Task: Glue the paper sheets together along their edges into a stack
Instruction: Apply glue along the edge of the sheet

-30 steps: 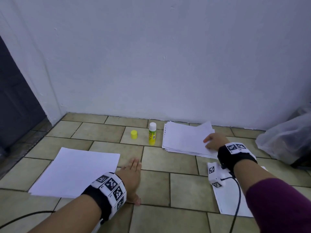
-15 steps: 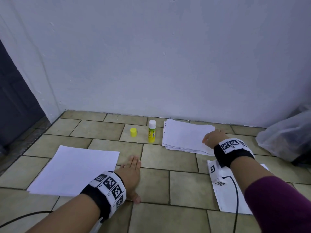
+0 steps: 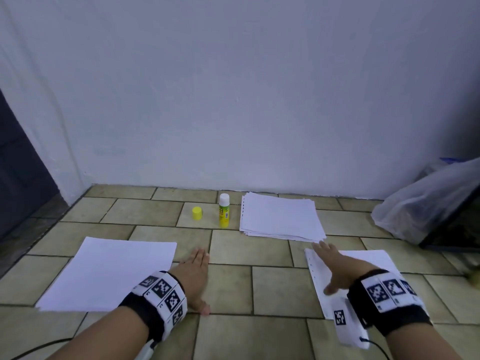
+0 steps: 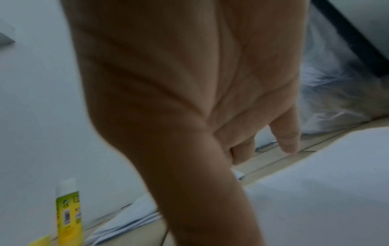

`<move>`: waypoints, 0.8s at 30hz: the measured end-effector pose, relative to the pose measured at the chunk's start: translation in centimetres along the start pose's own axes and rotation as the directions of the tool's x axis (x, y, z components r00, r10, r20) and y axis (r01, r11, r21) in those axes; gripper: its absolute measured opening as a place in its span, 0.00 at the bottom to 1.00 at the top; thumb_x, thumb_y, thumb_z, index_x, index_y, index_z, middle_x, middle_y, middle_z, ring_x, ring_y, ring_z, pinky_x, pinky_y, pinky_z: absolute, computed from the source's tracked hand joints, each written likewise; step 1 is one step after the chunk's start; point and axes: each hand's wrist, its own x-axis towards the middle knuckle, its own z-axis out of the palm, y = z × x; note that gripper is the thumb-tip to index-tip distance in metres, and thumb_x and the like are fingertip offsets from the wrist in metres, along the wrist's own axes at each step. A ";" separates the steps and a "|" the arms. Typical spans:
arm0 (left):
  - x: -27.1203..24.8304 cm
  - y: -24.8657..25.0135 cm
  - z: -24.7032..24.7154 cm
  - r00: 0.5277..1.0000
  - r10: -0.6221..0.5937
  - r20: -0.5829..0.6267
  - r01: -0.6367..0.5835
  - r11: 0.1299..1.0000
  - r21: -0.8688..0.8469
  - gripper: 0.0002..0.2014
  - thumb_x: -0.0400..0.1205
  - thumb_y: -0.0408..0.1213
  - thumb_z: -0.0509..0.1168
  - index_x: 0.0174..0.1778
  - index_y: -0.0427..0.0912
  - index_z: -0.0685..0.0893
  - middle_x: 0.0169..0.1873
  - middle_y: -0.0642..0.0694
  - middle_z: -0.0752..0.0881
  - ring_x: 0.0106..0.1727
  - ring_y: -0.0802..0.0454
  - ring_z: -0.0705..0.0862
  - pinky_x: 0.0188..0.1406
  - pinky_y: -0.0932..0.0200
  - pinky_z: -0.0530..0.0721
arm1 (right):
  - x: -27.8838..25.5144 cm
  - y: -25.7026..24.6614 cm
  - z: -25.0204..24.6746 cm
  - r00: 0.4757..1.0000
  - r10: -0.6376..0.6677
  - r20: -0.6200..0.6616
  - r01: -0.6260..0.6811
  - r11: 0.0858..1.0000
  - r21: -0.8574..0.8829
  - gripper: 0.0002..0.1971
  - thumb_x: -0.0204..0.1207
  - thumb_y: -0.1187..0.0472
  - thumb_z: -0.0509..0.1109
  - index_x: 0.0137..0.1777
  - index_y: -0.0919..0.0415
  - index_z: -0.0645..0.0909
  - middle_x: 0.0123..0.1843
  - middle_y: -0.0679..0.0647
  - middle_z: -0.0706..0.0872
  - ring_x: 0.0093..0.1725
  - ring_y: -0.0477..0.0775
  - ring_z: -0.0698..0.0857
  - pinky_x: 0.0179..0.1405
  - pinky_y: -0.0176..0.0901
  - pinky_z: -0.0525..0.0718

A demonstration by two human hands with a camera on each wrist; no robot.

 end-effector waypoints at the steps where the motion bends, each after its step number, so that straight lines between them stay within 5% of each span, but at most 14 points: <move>1: -0.1 0.0 0.0 1.000 0.001 -0.012 -0.001 1.000 -0.008 0.60 0.76 0.60 0.69 0.80 0.28 0.32 0.82 0.32 0.33 0.84 0.40 0.33 0.84 0.48 0.44 | -0.3 0.1 0.7 1.000 0.004 0.015 -0.004 1.000 -0.007 0.55 0.75 0.57 0.74 0.82 0.61 0.30 0.84 0.57 0.31 0.84 0.57 0.35 0.81 0.50 0.51; 6: -1.3 -0.2 -0.1 0.997 0.045 -0.059 -0.048 0.998 -0.048 0.57 0.77 0.58 0.69 0.83 0.32 0.35 0.83 0.38 0.35 0.85 0.46 0.38 0.82 0.55 0.47 | -0.8 0.5 2.4 0.998 -0.012 0.056 0.012 1.000 -0.008 0.55 0.76 0.56 0.72 0.82 0.60 0.27 0.84 0.56 0.29 0.84 0.56 0.36 0.82 0.49 0.53; 9: -2.1 -2.2 -1.4 0.993 0.086 -0.075 -0.099 0.978 -0.186 0.49 0.79 0.53 0.69 0.85 0.38 0.46 0.85 0.44 0.44 0.85 0.50 0.49 0.81 0.60 0.51 | -1.0 0.7 2.3 0.998 -0.041 0.052 0.040 0.999 0.020 0.54 0.77 0.56 0.72 0.81 0.59 0.27 0.84 0.55 0.29 0.84 0.54 0.38 0.81 0.47 0.52; 11: -3.0 -4.0 -2.6 0.994 0.004 -0.111 -0.032 0.967 -0.253 0.46 0.78 0.54 0.70 0.84 0.40 0.52 0.85 0.44 0.49 0.85 0.48 0.52 0.80 0.59 0.53 | -1.1 0.9 2.4 0.998 -0.048 0.051 0.046 0.998 0.030 0.54 0.77 0.56 0.72 0.81 0.59 0.27 0.84 0.55 0.29 0.84 0.54 0.38 0.81 0.46 0.52; 13: -3.8 -5.7 -3.0 0.982 -0.173 -0.072 0.159 0.973 -0.167 0.48 0.78 0.57 0.69 0.84 0.36 0.50 0.84 0.39 0.50 0.85 0.41 0.49 0.81 0.50 0.53 | -1.0 1.0 2.5 0.998 -0.045 0.042 0.043 0.998 0.040 0.54 0.77 0.56 0.72 0.81 0.59 0.27 0.84 0.55 0.29 0.84 0.54 0.37 0.81 0.47 0.52; 15: -4.2 -7.1 -2.0 0.949 -0.314 -0.020 0.312 0.947 -0.068 0.48 0.75 0.60 0.70 0.82 0.36 0.57 0.81 0.38 0.61 0.82 0.36 0.58 0.76 0.46 0.65 | -0.9 0.9 2.7 0.999 -0.038 0.029 0.036 0.998 0.046 0.54 0.77 0.55 0.72 0.82 0.58 0.27 0.84 0.55 0.29 0.84 0.54 0.37 0.81 0.47 0.53; 17: -4.0 -8.1 -0.2 0.945 -0.327 -0.019 0.326 0.945 -0.041 0.38 0.73 0.59 0.72 0.74 0.41 0.72 0.69 0.45 0.77 0.71 0.45 0.76 0.67 0.53 0.77 | -0.9 1.0 2.7 0.999 -0.029 0.013 0.028 0.997 0.069 0.54 0.77 0.56 0.72 0.82 0.58 0.27 0.84 0.55 0.30 0.84 0.54 0.37 0.81 0.47 0.53; 20: -4.3 -8.3 1.0 0.943 -0.328 -0.064 0.324 0.944 -0.056 0.32 0.75 0.58 0.71 0.69 0.43 0.74 0.64 0.49 0.80 0.65 0.52 0.80 0.62 0.62 0.78 | -1.0 1.0 2.7 1.000 -0.022 -0.002 0.022 0.993 0.116 0.54 0.76 0.56 0.73 0.82 0.57 0.28 0.84 0.54 0.31 0.85 0.53 0.39 0.81 0.46 0.54; 22: -4.5 -8.5 0.9 0.940 -0.326 -0.098 0.321 0.945 -0.066 0.30 0.75 0.57 0.71 0.67 0.43 0.75 0.63 0.50 0.81 0.64 0.53 0.80 0.61 0.63 0.77 | -0.9 1.0 2.8 1.000 0.002 -0.027 0.002 0.987 0.158 0.55 0.74 0.57 0.75 0.83 0.58 0.32 0.86 0.55 0.42 0.85 0.55 0.51 0.78 0.47 0.61; 24: -4.5 -8.7 0.5 0.937 -0.337 -0.092 0.332 0.941 -0.069 0.25 0.78 0.51 0.70 0.67 0.43 0.76 0.63 0.49 0.81 0.63 0.52 0.81 0.60 0.63 0.78 | -0.7 1.1 2.9 0.997 0.043 -0.063 -0.029 0.978 0.205 0.52 0.69 0.60 0.79 0.82 0.58 0.43 0.76 0.58 0.69 0.71 0.57 0.74 0.64 0.43 0.75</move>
